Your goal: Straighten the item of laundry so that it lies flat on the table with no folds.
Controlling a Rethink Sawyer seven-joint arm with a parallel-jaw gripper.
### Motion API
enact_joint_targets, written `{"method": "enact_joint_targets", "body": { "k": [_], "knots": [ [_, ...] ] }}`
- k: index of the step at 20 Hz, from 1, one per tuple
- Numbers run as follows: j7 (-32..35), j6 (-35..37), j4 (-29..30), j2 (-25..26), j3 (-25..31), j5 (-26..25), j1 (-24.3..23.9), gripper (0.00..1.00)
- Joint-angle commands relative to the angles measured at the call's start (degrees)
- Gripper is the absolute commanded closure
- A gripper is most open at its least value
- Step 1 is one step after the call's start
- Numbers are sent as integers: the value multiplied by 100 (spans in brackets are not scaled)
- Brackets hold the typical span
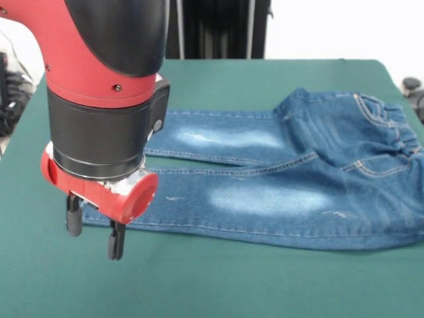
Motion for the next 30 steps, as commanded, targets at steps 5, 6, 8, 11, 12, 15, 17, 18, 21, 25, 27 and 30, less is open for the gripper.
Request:
{"method": "enact_joint_targets", "body": {
  "k": [5, 6, 8, 11, 12, 15, 17, 18, 21, 25, 27, 30],
  "knots": [
    [-2550, 389, 1502, -237, 1075, -392, -198, 0],
    [-2576, 421, 1613, -292, 1123, -411, -233, 0],
    [-2601, 348, 1809, -395, 1215, -482, -303, 0],
    [-2569, 183, 2121, -504, 1336, -600, -402, 0],
    [-2553, 139, 2224, -519, 1392, -616, -437, 0],
    [-2378, -60, 2526, -571, 1564, -741, -532, 0],
    [-2244, -155, 2648, -600, 1632, -846, -562, 0],
    [-2177, -229, 2713, -621, 1661, -904, -577, 0],
    [-2026, -422, 2881, -654, 1807, -1009, -648, 0],
    [-1683, -729, 2971, -633, 1925, -1199, -709, 0],
    [-1580, -842, 3009, -595, 2002, -1259, -748, 0],
    [-1387, -1041, 3092, -562, 2078, -1389, -780, 0]
  ]
}}
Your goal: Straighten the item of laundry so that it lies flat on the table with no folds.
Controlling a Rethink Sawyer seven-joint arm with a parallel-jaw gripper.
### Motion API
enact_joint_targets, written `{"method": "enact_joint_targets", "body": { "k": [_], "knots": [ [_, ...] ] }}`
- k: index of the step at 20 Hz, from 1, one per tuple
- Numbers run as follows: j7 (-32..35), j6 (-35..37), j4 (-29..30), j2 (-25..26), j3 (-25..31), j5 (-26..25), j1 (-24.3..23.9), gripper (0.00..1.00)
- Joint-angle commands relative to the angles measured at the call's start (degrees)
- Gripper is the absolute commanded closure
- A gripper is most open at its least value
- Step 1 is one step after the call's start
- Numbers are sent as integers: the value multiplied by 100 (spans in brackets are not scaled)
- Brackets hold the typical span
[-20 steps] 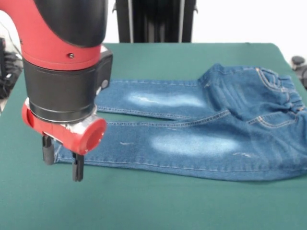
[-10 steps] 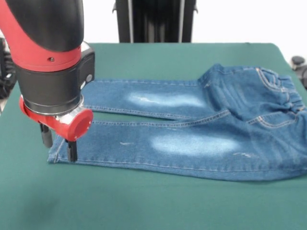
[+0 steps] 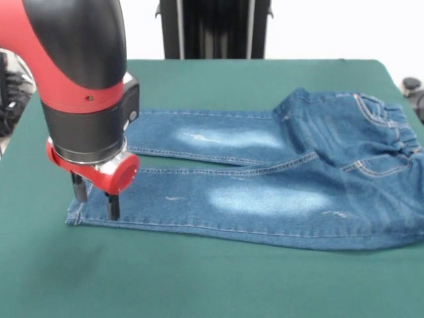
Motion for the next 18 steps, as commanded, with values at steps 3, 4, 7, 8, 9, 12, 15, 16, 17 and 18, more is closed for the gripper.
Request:
{"method": "enact_joint_targets", "body": {
  "k": [3, 4, 7, 8, 9, 12, 15, 16, 17, 18],
  "knots": [
    [-1176, -896, 1194, 157, 992, -403, 2, 0],
    [-1039, -1071, 1214, 170, 980, -464, -3, 0],
    [-771, -1130, 1122, 273, 916, -550, 40, 0],
    [-762, -1090, 1115, 276, 903, -573, 43, 0],
    [-706, -1010, 1039, 302, 859, -601, 85, 0],
    [-539, -781, 936, 322, 722, -654, 177, 0],
    [-435, -524, 778, 398, 629, -680, 255, 0],
    [-406, -500, 755, 408, 619, -682, 267, 0],
    [-402, -438, 734, 413, 613, -681, 271, 0],
    [-417, -388, 738, 402, 634, -670, 268, 0]
  ]
}}
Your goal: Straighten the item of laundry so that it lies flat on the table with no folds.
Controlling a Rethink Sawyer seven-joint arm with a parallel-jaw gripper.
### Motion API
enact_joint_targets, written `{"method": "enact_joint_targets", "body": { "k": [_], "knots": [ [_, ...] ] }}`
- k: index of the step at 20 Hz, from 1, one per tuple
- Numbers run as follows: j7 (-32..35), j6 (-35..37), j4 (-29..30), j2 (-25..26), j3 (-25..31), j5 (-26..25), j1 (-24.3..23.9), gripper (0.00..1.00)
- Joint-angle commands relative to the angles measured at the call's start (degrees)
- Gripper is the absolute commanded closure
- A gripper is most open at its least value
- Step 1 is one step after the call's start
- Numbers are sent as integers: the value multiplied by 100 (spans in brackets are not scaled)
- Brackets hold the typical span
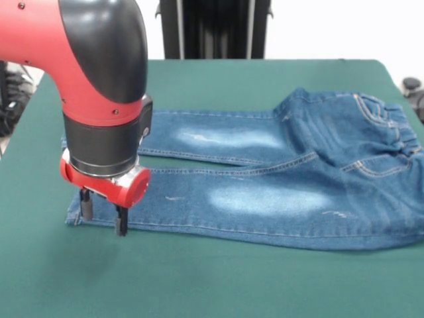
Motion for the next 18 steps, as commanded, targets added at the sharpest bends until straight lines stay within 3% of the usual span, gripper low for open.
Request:
{"method": "enact_joint_targets", "body": {
  "k": [1, 9, 18],
  "knots": [
    [-433, 484, 475, 381, 407, -82, 273, 0],
    [-457, 780, 773, 155, 541, 117, 215, 0],
    [-385, 842, 793, 409, 634, 241, 92, 0]
  ]
}}
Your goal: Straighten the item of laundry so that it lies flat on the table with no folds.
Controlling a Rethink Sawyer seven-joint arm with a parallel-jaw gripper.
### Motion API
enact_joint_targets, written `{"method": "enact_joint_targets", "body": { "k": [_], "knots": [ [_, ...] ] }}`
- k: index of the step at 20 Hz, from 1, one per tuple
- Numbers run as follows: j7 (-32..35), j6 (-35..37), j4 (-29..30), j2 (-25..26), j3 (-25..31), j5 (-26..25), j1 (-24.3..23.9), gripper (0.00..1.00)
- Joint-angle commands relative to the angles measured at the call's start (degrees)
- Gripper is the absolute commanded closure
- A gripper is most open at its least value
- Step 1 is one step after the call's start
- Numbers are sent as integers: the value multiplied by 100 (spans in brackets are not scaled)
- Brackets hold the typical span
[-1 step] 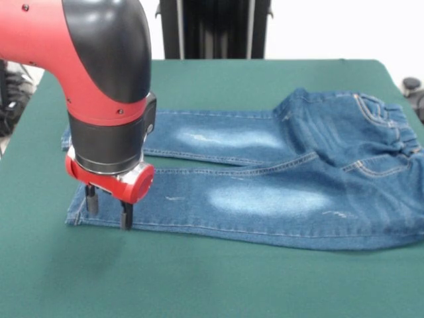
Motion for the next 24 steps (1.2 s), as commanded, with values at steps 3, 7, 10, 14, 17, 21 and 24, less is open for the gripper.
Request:
{"method": "enact_joint_targets", "body": {
  "k": [3, 7, 10, 14, 17, 21, 24],
  "knots": [
    [-345, 507, 789, 415, 628, 204, 86, 0],
    [-359, 439, 863, 384, 629, 185, 68, 0],
    [-303, 402, 802, 403, 560, 125, 121, 0],
    [-287, 378, 601, 636, 573, 116, 116, 0],
    [-253, 378, 612, 733, 562, 125, 95, 0],
    [-56, 700, 541, 857, 428, 202, 128, 0],
    [-21, 713, 501, 926, 390, 217, 123, 0]
  ]
}}
